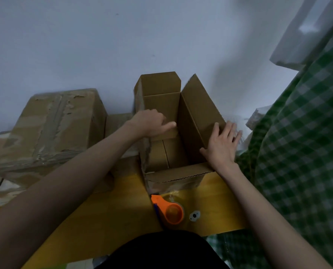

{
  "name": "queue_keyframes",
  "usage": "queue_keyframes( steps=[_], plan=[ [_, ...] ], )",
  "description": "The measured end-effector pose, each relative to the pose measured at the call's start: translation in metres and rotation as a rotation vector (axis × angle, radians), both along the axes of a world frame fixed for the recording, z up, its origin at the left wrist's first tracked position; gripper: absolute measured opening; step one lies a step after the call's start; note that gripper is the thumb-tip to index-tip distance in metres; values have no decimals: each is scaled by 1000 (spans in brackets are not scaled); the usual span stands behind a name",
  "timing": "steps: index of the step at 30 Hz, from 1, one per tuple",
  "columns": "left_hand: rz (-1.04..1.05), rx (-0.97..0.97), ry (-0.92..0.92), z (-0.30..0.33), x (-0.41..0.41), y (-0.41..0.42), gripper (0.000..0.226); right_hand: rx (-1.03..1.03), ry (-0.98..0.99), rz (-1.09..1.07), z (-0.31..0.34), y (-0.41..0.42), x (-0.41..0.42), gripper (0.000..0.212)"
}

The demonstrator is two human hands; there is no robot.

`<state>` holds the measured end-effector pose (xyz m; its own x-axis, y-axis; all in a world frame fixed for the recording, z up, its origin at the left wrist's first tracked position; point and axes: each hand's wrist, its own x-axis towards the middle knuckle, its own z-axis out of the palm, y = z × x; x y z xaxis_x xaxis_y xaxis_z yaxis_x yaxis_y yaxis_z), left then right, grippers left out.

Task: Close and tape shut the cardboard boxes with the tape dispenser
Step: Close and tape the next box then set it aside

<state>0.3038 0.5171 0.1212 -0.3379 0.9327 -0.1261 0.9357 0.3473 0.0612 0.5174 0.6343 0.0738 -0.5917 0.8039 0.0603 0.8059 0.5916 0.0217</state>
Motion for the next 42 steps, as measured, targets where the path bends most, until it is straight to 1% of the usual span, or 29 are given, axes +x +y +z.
queue_keyframes(
  steps=[2,3,4,6,9,11,14,17,19,21,24,25,29,30,32,34,35,36,37,38,39,40,41,42],
  plan=[
    [134,-62,107,4,-18,0,59,-30,22,-36,-2,8,2,101],
    [197,-102,140,4,-27,-1,54,-52,41,-58,-2,11,2,98],
    [265,-126,133,1,-36,-3,51,-71,59,-78,-2,15,1,93],
    [389,-89,5,-8,-55,-4,56,-105,95,-108,0,22,1,82],
    [568,120,-266,-25,-85,-2,70,-157,176,-140,2,31,4,63],
    [672,216,-398,-34,-103,2,77,-188,233,-148,3,32,7,57],
    [695,347,-494,-42,-121,17,82,-183,296,-135,3,25,8,57],
    [689,492,-520,-38,-133,34,84,-81,320,-128,-3,13,2,60],
    [663,525,-556,-33,-140,46,84,21,332,-139,-10,7,-3,59],
    [607,505,-589,-30,-148,56,80,90,324,-176,-17,5,-9,57],
    [564,454,-547,-28,-157,67,72,108,298,-234,-20,7,-20,59],
    [549,400,-534,-27,-159,68,75,95,285,-252,-20,7,-24,63],
    [364,24,-523,-27,-161,59,103,38,172,-283,-12,5,-40,94],
    [304,-29,-527,-29,-160,56,109,39,151,-257,-6,0,-43,96],
    [206,-146,-467,-34,-156,50,110,46,188,-152,9,-14,-48,87],
    [165,-256,-339,-40,-153,47,118,5,254,-5,23,-34,-54,72],
    [168,-297,-278,-40,-151,46,119,-37,251,58,26,-43,-58,64],
    [178,-318,-202,-41,-148,45,114,-88,223,112,25,-50,-63,57],
    [201,-324,-80,-38,-144,43,103,-148,179,156,19,-52,-67,52],
    [240,-302,48,-33,-140,41,92,-211,112,174,11,-52,-71,50],
    [302,-273,128,-28,-137,37,85,-267,34,171,2,-49,-73,50],
    [380,-233,137,-24,-137,35,84,-310,-29,159,-7,-46,-74,52],
    [448,-167,78,-21,-139,33,87,-341,-59,146,-15,-42,-73,55],
    [496,-73,-32,-19,-142,33,91,-364,-63,134,-21,-40,-72,58]
  ],
)
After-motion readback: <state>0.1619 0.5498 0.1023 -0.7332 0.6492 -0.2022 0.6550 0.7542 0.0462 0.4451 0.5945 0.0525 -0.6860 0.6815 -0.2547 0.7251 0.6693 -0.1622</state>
